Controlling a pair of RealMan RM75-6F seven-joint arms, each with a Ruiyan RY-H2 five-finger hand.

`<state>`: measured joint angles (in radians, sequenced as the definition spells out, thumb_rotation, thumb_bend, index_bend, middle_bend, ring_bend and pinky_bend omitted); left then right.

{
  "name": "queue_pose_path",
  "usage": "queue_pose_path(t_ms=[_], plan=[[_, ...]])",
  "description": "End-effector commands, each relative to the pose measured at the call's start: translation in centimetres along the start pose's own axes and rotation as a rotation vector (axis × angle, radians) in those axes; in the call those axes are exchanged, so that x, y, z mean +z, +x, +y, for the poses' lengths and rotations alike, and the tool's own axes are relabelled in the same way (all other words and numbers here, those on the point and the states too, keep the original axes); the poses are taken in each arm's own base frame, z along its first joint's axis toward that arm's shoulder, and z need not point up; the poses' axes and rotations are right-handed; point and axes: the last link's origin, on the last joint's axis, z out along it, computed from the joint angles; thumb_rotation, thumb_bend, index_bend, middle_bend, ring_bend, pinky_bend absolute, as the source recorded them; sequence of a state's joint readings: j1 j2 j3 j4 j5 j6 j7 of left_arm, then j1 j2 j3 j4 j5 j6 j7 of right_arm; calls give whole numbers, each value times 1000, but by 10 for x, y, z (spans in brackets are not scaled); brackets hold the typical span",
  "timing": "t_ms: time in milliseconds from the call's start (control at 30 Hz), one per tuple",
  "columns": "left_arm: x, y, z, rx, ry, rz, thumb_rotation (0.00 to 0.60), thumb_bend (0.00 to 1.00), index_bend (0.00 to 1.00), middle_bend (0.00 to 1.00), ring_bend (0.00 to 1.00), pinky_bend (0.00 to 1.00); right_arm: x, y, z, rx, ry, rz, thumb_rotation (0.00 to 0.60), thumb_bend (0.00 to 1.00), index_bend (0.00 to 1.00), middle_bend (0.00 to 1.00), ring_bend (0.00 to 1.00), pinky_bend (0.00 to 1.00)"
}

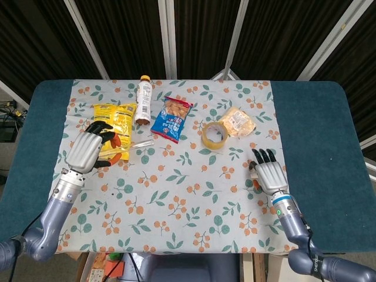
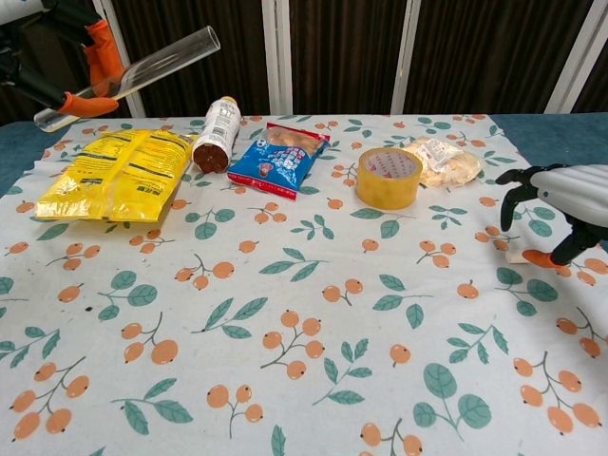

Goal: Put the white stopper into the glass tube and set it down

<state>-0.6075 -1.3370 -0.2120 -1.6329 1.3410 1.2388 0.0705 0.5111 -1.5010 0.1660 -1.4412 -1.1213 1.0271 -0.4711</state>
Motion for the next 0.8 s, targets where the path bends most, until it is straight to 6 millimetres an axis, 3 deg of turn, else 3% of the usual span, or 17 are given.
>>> queue_pose_path(t_ms=[33,800], plan=[[-1,-1,-1,5,0,-5,600,577,688,699,264,185,1,-2,0,4,-2,-6,600,392,415,95,0,0],[1,-4,-6,18,7,-4,600,580,691,702,264,185,20,-12,4,-35,-3,6,600,391,449,109,3,0]])
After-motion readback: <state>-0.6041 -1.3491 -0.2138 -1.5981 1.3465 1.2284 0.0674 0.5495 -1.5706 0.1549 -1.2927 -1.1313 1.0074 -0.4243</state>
